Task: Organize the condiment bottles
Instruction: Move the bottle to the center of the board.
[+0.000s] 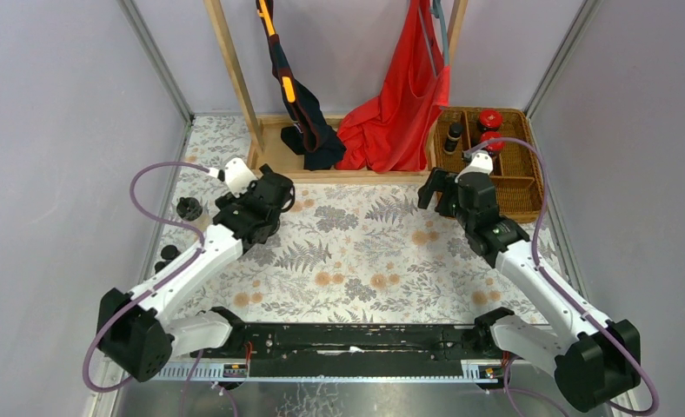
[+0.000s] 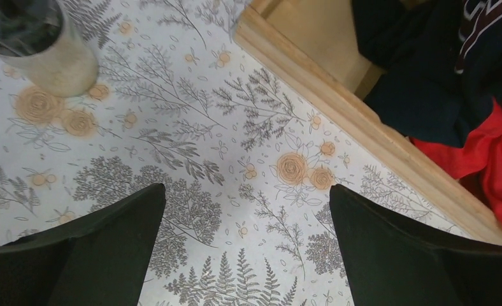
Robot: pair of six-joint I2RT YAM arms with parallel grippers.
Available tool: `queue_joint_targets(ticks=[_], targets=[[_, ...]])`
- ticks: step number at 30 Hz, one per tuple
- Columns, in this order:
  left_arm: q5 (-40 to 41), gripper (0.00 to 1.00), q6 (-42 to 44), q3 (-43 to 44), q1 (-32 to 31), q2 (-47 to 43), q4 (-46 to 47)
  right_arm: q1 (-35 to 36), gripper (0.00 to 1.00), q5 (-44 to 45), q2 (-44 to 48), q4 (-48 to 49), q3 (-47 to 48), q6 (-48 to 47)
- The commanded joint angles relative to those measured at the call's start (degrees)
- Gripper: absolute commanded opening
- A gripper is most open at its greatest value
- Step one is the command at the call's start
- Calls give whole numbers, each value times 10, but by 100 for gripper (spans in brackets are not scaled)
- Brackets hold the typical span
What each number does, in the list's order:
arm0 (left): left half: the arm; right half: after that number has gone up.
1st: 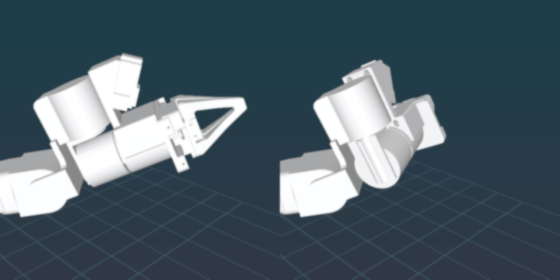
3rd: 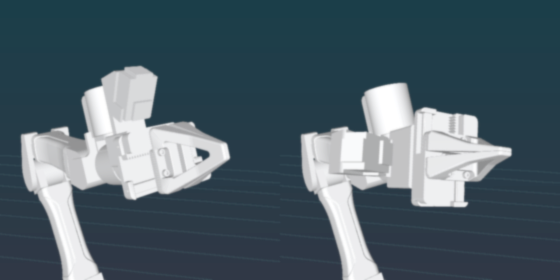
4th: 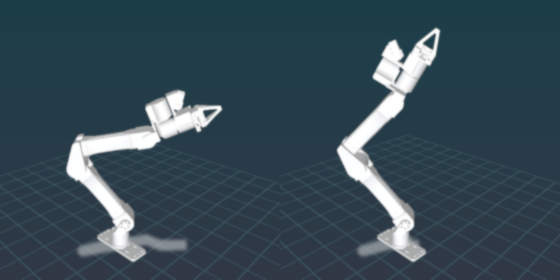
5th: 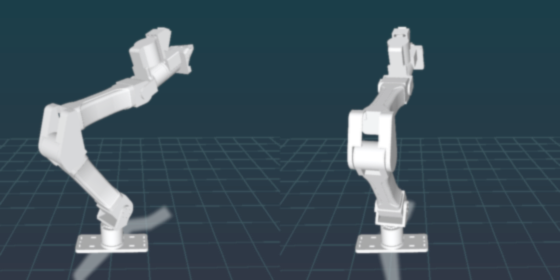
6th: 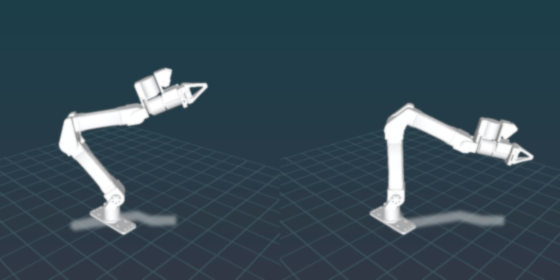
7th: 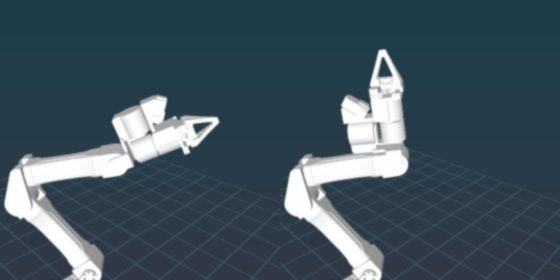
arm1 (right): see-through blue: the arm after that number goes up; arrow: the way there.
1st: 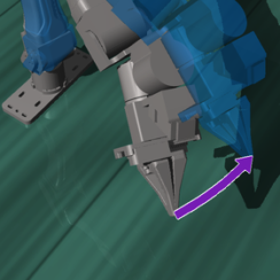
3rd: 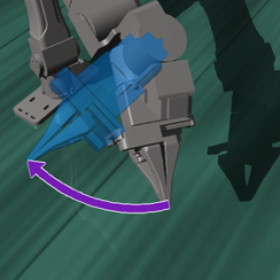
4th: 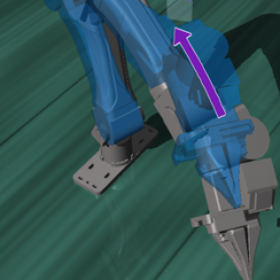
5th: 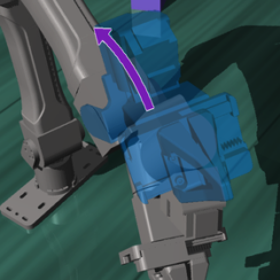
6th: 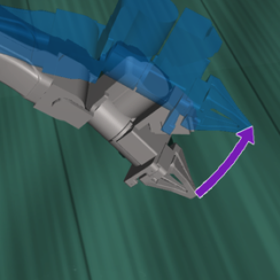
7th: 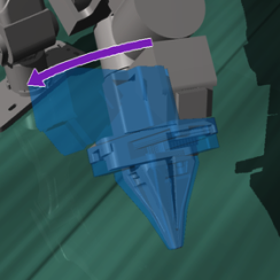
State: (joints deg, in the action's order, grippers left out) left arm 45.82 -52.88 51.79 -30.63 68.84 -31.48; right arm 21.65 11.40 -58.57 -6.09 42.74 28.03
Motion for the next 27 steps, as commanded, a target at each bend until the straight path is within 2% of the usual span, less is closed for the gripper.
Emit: queue_joint_targets(ticks=[1, 6, 16, 27], targets=[[43, 100, -1, 30, 11, -40, -58, 21, 100, 14, 19, 40, -1, -14], [41, 100, 18, 60, 46, -36, -106, 34, 100, 12, 22, 48, -12, -16], [13, 100, 51, 54, 161, -55, -117, 40, 100, -6, 30, 48, -16, -18], [-26, 100, 88, 89, 286, -30, -159, 48, 100, -14, 25, 53, -20, -18]])
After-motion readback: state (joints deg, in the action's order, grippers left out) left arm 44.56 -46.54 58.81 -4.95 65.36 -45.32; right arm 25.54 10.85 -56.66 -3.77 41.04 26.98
